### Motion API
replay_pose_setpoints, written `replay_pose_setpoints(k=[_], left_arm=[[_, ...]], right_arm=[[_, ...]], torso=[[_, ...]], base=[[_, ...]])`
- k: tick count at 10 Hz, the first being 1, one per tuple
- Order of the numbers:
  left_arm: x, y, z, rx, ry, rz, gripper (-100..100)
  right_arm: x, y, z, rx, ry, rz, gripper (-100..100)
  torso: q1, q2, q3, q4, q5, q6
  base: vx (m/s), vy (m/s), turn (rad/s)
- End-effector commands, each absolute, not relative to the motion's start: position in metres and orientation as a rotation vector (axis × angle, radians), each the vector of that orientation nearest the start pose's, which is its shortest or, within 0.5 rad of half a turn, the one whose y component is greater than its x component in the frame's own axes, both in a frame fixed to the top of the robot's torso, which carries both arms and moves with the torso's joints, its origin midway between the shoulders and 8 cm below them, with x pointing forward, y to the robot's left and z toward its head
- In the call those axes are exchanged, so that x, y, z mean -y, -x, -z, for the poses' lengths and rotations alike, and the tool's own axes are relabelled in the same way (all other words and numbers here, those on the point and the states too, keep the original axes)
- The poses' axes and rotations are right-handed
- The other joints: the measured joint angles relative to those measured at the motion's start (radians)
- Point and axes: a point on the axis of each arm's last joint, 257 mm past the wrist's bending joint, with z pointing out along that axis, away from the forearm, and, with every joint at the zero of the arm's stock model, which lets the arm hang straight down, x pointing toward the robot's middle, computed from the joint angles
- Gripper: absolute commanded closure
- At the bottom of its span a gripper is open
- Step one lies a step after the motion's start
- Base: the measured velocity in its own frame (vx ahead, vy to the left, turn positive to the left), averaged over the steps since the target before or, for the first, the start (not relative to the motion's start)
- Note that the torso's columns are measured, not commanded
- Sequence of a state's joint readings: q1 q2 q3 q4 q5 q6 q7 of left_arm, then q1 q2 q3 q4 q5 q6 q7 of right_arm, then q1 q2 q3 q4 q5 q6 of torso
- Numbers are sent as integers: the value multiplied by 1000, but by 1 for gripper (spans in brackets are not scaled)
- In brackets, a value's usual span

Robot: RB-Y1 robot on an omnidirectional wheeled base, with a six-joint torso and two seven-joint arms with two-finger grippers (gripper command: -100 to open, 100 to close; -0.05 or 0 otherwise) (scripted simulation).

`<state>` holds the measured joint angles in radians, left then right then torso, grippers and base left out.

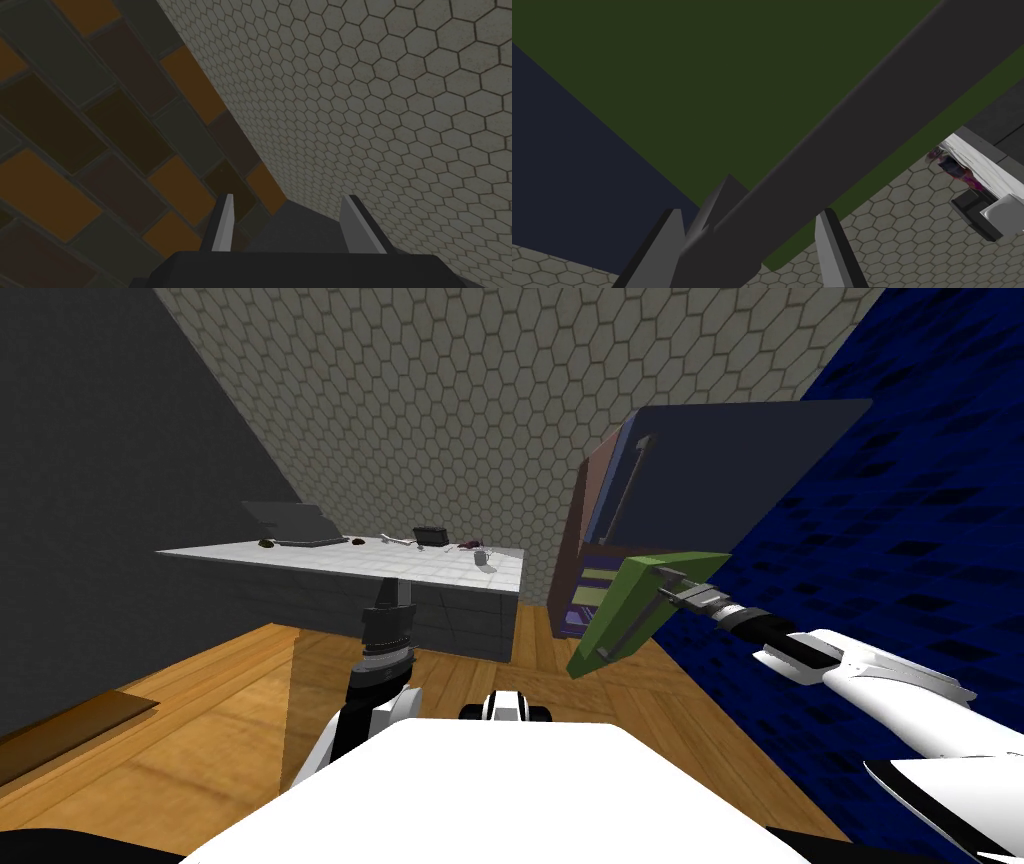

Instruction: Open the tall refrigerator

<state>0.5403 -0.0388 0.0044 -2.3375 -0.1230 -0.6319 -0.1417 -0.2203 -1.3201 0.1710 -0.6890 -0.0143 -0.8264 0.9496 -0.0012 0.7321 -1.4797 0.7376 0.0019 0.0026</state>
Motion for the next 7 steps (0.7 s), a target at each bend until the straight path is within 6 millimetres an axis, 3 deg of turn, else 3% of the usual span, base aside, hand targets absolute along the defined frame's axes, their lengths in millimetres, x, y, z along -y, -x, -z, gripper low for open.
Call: replay_pose_setpoints(k=[1, 2, 3, 5, 6, 7], left_arm=[[-264, -308, -59, -579, 434, 1104, 0], [-263, -308, -59, -579, 434, 1104, 0], [-264, -308, -59, -579, 434, 1103, 0], [-263, -308, -59, -579, 434, 1104, 0], [-263, -308, -59, -579, 434, 1104, 0], [-264, -308, -59, -579, 434, 1103, 0]], right_arm=[[628, -497, 29, -1433, 630, 435, 100], [592, -510, 29, -1390, 622, 328, 100], [585, -511, 35, -1399, 646, 318, 100], [576, -513, 39, -1402, 687, 317, 100], [544, -522, 39, -1367, 672, 219, 100], [535, -523, 43, -1369, 706, 213, 100]], torso=[[-3, 0, 0, -1, -2, -5], [0, -3, -2, -3, -3, -7], [-5, -2, -2, -2, -3, 0], [-5, -2, -2, -4, -5, -6], [-2, -4, -3, -6, -5, -5], [-7, 0, 0, -5, -7, 2]], base=[[-17, -105, 4], [14, -148, -351], [18, -156, -209], [-21, -58, 33], [-23, -127, -357], [-15, -161, -222]])
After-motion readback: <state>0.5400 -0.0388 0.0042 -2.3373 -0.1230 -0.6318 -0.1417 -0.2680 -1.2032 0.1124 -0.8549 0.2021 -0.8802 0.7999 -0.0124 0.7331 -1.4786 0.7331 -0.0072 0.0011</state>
